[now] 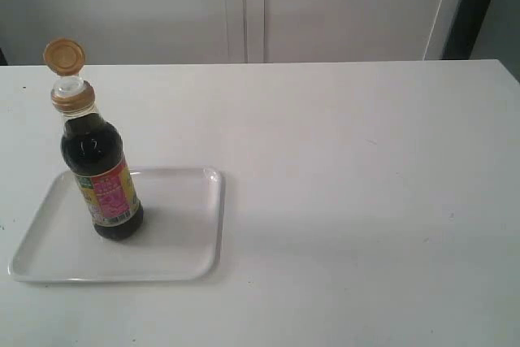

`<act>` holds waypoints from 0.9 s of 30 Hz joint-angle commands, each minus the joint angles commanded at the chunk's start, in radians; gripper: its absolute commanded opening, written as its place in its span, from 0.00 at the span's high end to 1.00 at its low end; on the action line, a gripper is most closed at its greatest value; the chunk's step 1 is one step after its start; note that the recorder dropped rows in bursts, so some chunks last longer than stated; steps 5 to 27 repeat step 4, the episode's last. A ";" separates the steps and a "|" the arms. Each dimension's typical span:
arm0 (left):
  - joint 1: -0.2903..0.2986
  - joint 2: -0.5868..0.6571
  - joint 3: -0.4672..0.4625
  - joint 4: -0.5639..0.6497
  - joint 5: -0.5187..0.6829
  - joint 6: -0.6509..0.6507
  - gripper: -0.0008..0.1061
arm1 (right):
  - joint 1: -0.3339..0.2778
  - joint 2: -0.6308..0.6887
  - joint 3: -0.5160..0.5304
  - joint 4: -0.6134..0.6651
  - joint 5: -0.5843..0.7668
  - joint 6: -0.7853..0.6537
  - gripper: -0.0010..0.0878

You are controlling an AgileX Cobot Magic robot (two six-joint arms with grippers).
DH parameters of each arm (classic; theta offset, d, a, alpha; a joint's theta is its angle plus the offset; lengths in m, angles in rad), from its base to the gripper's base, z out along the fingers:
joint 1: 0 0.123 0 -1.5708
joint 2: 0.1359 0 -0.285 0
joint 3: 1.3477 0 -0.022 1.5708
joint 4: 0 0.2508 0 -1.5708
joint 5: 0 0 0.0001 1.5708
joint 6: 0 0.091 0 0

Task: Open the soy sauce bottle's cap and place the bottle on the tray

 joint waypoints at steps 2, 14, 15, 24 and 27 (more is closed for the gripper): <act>0.000 0.000 0.000 0.000 0.000 0.000 0.99 | 0.000 0.000 0.000 0.000 0.000 0.000 0.99; 0.000 0.000 0.000 0.000 0.000 0.000 0.99 | 0.000 0.000 0.000 0.000 0.000 0.000 0.99; 0.000 0.000 0.000 0.000 0.000 0.000 0.99 | 0.000 0.000 0.000 0.000 0.000 0.000 0.99; 0.000 0.000 0.000 0.000 0.000 0.000 0.99 | 0.000 0.000 0.000 0.000 0.000 0.000 0.99; 0.000 0.000 0.000 0.000 0.000 0.000 0.99 | 0.000 0.000 0.000 0.000 0.000 0.000 0.99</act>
